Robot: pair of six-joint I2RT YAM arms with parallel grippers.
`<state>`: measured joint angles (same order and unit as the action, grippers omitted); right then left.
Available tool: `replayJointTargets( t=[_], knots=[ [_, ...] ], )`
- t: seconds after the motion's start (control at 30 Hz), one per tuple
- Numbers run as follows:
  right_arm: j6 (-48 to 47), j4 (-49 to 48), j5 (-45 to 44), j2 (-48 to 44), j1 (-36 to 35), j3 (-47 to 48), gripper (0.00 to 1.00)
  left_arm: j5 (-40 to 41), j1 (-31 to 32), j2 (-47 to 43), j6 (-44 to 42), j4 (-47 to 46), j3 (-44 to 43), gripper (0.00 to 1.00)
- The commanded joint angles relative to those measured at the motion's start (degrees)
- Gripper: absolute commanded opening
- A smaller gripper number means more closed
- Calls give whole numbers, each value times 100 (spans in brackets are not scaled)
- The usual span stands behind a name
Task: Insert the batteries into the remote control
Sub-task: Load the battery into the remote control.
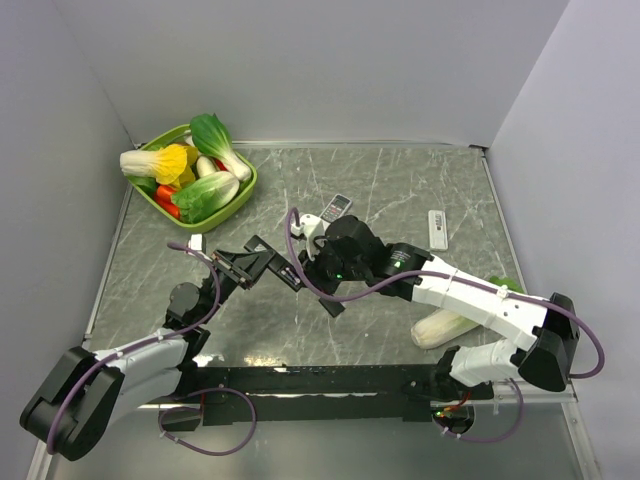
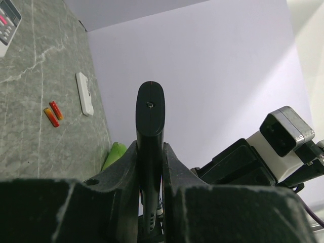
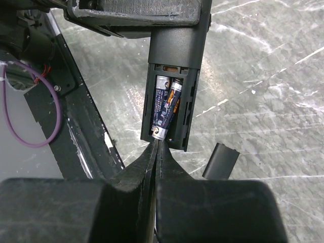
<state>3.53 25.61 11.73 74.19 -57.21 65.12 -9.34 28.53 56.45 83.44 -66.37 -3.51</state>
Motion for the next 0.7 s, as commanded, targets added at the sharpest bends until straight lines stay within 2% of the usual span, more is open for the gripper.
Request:
replayJointTargets(
  t=[0.0, 0.23, 0.37, 0.63, 0.67],
  knots=[
    [-10, -170, -12, 69, 8, 167, 2, -129, 21, -72, 76, -359, -186, 2],
    [-19, 6, -13, -194, 8, 132, 9, 12, 21, -248, -3, -113, -176, 2],
    [-72, 155, -74, -353, 17, 158, 22, 38, 21, -257, -3, -43, -177, 2],
    [-11, 112, 57, -783, 87, 10, 41, 12, 12, -257, -12, -16, -177, 2],
    [16, 42, 162, -827, 139, -26, 46, 3, 12, -239, -21, -34, -177, 2]
  ],
)
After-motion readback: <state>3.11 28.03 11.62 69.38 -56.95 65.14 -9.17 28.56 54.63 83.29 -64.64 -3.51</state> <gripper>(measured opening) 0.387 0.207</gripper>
